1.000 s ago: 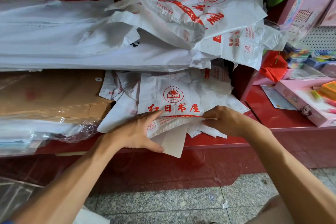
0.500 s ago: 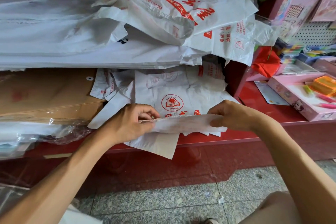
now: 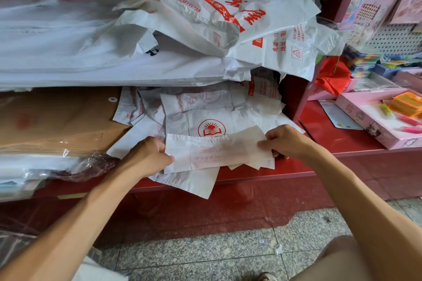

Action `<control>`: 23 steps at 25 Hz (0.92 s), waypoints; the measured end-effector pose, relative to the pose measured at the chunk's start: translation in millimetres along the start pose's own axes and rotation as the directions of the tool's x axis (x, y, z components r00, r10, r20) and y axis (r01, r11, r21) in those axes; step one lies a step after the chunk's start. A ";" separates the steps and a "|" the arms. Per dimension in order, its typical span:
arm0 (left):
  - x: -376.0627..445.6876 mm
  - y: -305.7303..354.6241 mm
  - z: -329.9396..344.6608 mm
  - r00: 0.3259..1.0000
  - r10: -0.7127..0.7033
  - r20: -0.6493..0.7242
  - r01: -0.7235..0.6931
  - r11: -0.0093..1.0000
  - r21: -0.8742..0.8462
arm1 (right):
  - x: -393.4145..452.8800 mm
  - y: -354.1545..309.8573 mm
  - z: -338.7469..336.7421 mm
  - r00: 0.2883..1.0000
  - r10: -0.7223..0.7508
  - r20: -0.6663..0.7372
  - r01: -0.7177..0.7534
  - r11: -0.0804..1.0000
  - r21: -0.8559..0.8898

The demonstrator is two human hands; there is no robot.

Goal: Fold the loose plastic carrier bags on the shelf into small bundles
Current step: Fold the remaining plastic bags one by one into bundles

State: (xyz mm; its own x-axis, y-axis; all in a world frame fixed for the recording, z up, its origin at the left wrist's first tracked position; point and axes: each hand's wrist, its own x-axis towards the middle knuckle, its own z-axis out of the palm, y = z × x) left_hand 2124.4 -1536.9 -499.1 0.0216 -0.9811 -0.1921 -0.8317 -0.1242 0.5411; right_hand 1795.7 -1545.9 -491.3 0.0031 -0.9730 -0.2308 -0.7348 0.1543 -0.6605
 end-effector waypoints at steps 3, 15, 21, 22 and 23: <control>0.6 -1.2 0.6 0.999 -0.042 -0.022 0.044 0.994 0.103 | 1.7 1.6 5.8 0.996 -0.034 -0.083 0.024 0.993 -0.115; -17.7 25.7 33.2 0.742 0.651 -0.163 -0.541 0.724 0.428 | 6.6 -4.0 22.4 0.983 -0.045 -0.177 -0.004 0.964 -0.266; -4.8 25.7 55.4 0.833 0.546 0.088 -0.542 0.774 0.327 | -3.6 -20.7 29.9 0.919 -0.126 -0.374 -0.097 0.846 -0.525; -2.9 25.9 54.6 0.841 0.534 0.087 -0.531 0.784 0.322 | -6.3 -28.4 37.6 0.881 -0.246 -0.404 -0.027 0.826 -0.563; -2.2 26.0 54.9 0.848 0.523 0.086 -0.521 0.793 0.316 | -10.0 -36.5 49.0 0.849 -0.373 -0.374 0.111 0.818 -0.564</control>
State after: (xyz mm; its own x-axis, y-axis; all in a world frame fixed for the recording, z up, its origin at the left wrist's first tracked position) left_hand 2072.2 -1529.8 -529.6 -0.4643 -0.8843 0.0490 -0.8460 0.4592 0.2708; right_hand 1855.8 -1533.5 -499.9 0.0230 -0.9481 0.3172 -0.9835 -0.0785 -0.1632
